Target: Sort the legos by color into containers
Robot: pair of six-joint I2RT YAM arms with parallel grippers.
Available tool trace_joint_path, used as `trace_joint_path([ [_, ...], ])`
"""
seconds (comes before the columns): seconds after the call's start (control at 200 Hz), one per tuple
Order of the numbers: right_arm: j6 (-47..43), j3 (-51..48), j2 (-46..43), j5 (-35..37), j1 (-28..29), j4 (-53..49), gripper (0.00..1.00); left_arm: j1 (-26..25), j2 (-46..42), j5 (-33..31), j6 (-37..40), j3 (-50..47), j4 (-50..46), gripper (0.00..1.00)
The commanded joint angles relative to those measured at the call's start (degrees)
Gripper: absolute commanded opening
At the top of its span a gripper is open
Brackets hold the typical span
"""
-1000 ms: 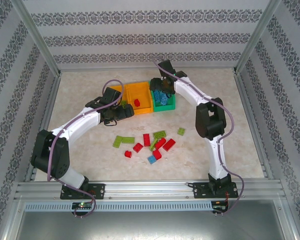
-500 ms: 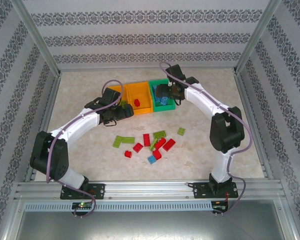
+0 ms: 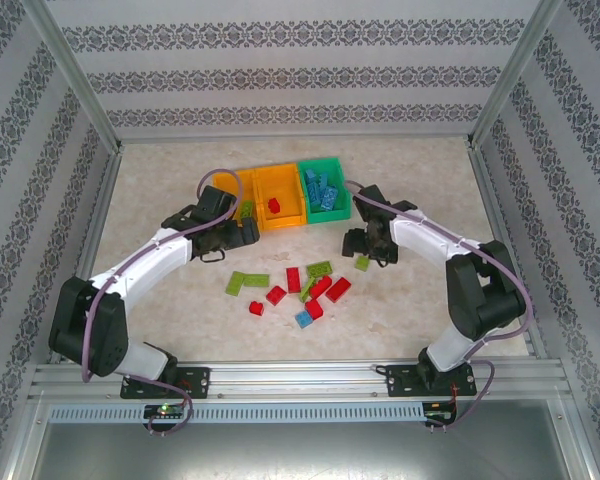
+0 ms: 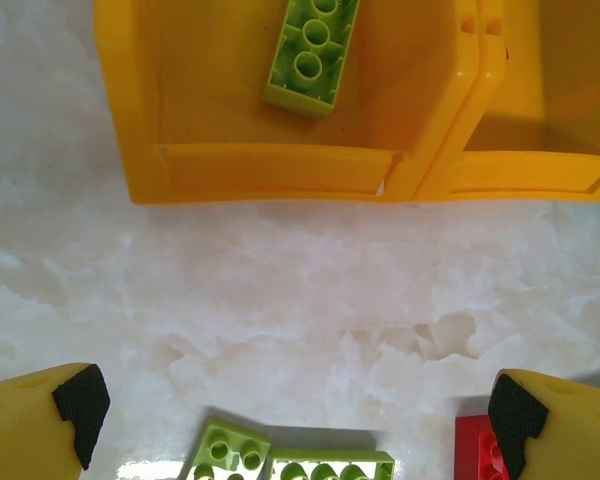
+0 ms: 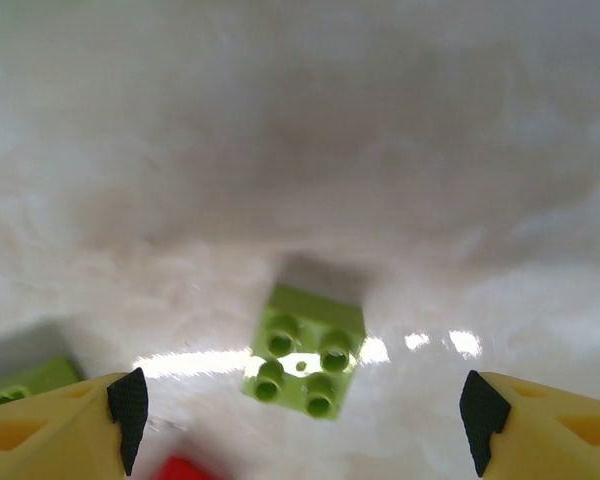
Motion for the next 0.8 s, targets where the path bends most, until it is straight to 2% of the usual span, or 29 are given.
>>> trace_joint_path([
  [0.0,4.6,-1.1,-1.4,0.6,0.5,0.2,0.83,0.7,-2.0,-2.4,1.6,-0.9,0.9,0.99],
  [0.305,5.7,-0.9,2.8,1.8,2.3,-0.4,0.8,0.7,-3.0,-4.2,2.2,-1.6,-0.6,0.99],
  [0.455,4.9,0.1,5.1,2.8,2.3,-0.6,0.74,0.7,-3.4,-4.8,2.2,-2.0,-1.0,0.99],
  [0.54,4.3,0.3,6.2,3.6,2.4,-1.0,0.67,0.7,-3.6,-5.3,2.2,-2.1,-1.4,0.99],
  [0.644,3.9,0.1,6.7,4.0,2.4,-1.0,0.51,0.7,-4.2,-6.4,2.3,-2.3,-1.7,0.99],
  [0.794,2.9,0.8,6.3,5.3,3.4,-0.9,0.34,0.8,-4.8,-7.8,2.2,-2.6,-2.2,0.99],
])
